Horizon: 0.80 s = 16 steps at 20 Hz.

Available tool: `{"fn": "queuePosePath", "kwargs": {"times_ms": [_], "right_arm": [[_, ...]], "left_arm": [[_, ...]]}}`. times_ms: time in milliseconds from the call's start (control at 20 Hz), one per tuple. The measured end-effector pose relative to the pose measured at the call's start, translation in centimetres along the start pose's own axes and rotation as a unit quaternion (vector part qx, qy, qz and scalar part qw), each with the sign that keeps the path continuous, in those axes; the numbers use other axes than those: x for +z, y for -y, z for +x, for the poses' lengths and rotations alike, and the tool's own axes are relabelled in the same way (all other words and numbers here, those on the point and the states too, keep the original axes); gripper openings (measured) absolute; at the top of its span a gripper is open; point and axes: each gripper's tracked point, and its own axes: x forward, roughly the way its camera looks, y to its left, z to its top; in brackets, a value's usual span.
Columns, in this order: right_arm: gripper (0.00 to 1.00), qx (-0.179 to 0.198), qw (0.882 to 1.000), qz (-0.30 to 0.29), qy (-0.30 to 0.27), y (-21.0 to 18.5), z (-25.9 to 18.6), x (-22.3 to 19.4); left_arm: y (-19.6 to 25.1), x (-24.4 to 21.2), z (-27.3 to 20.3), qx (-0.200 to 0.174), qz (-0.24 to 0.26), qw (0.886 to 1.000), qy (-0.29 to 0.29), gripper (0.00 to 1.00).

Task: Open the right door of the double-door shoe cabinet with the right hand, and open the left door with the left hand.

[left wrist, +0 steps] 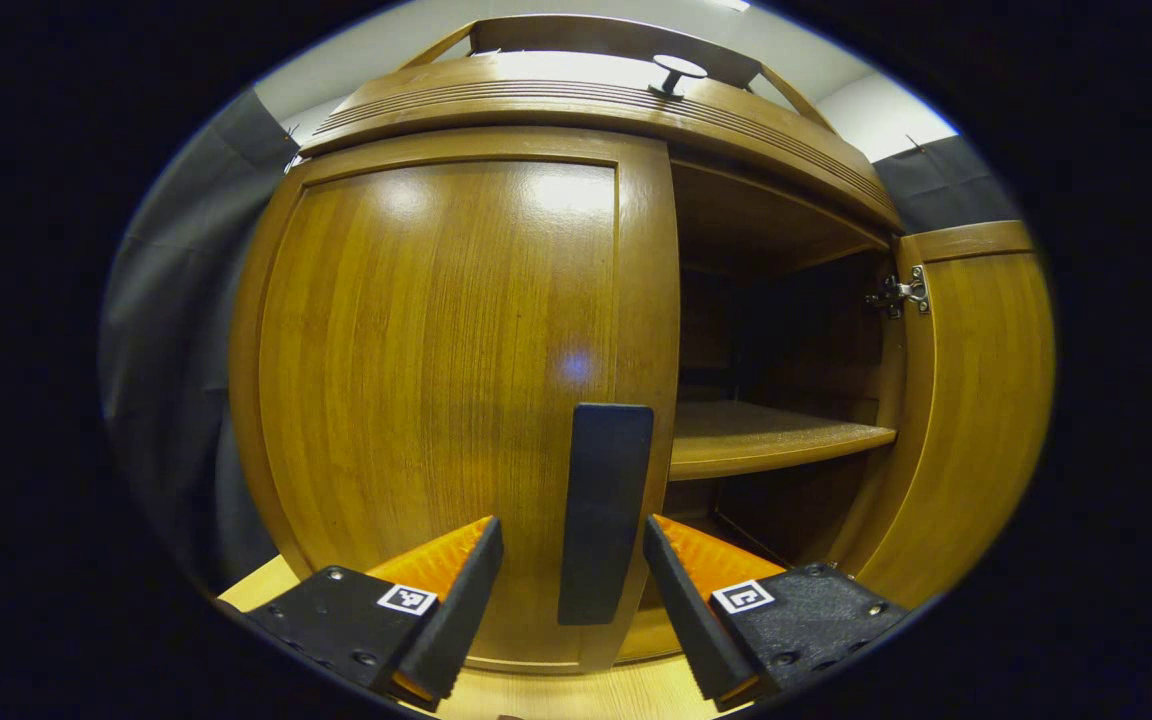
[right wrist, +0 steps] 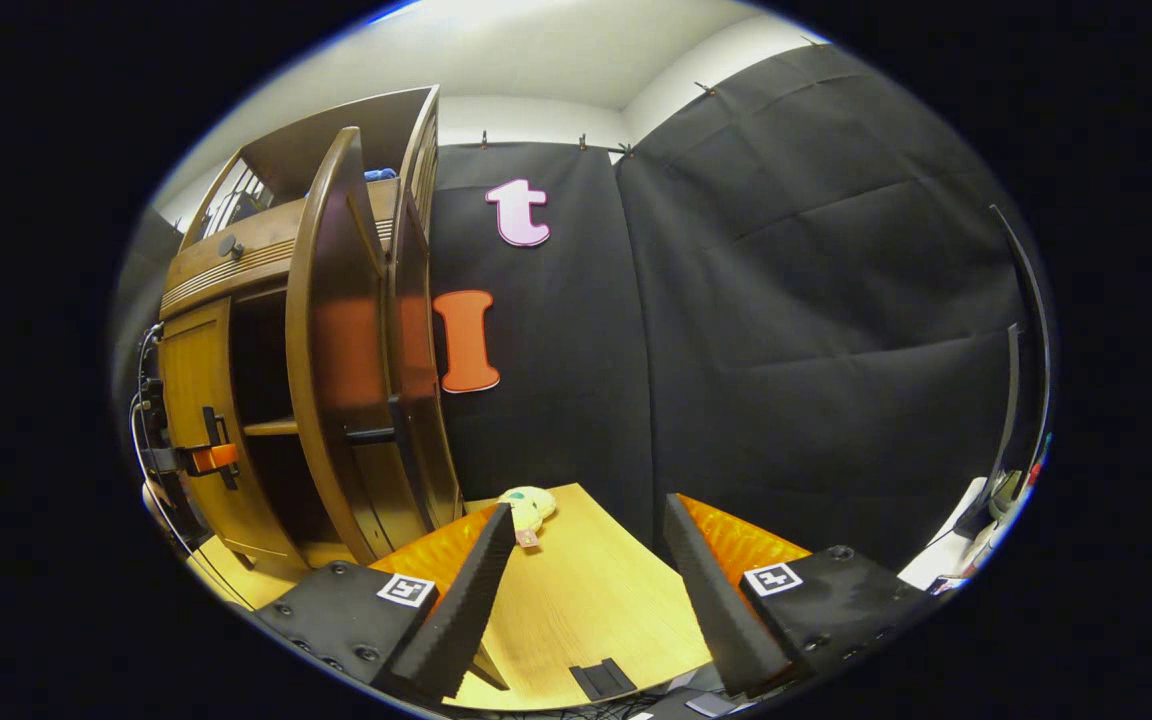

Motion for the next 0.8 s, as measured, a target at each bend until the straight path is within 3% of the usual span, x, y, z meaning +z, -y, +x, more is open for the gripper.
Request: {"fn": "queuePosePath", "kwargs": {"times_ms": [50, 100, 150, 250, 300, 350, 600, 650, 700, 800], "right_arm": [[1.0, 0.0, 1.0, 0.003, 0.001, 0.1, 0.1, 0.0], [0.87, -0.001, 1.0, 0.005, 0.002, 0.1, 0.1, 0.0], [1.0, -0.001, 1.0, 0.006, 0.002, 0.1, 0.1, 0.0], [0.87, -0.004, 1.0, 0.005, 0.003, 0.2, 0.1, 0.0], [0.87, -0.007, 1.0, 0.002, 0.003, 0.4, 0.0, -0.1], [0.97, -0.01, 1.0, -0.001, 0.003, 0.5, 0.0, -0.1], [0.97, -0.01, 1.0, -0.004, 0.005, 0.1, -0.6, 0.3], [0.92, -0.011, 1.0, -0.004, 0.007, 0.0, -0.9, 0.5], [0.97, -0.01, 1.0, -0.005, 0.008, -0.3, -1.1, 0.5], [0.97, -0.008, 1.0, -0.007, 0.007, -0.9, -1.7, 0.6]], "left_arm": [[-0.1, 0.2, 0.1, 0.002, 0.002, 1.0, 0.003, 0.77], [0.1, 0.1, 0.2, -0.005, 0.001, 1.0, 0.003, 0.7], [0.6, -0.1, 0.3, -0.015, -0.003, 1.0, 0.0, 0.63], [1.2, 0.0, 0.2, -0.02, -0.004, 1.0, -0.002, 0.48], [1.1, 0.0, 0.3, -0.018, 0.003, 1.0, -0.002, 0.41], [1.2, 0.0, 0.0, -0.018, 0.011, 1.0, 0.0, 0.34], [1.2, -0.1, -0.4, -0.03, 0.01, 1.0, 0.0, 0.29], [1.1, -0.1, -0.6, -0.033, 0.008, 0.999, -0.004, 0.28], [1.1, -0.1, -0.8, -0.035, 0.005, 0.999, -0.008, 0.29], [1.1, 0.0, -1.4, -0.042, -0.004, 0.999, -0.005, 0.26]]}}
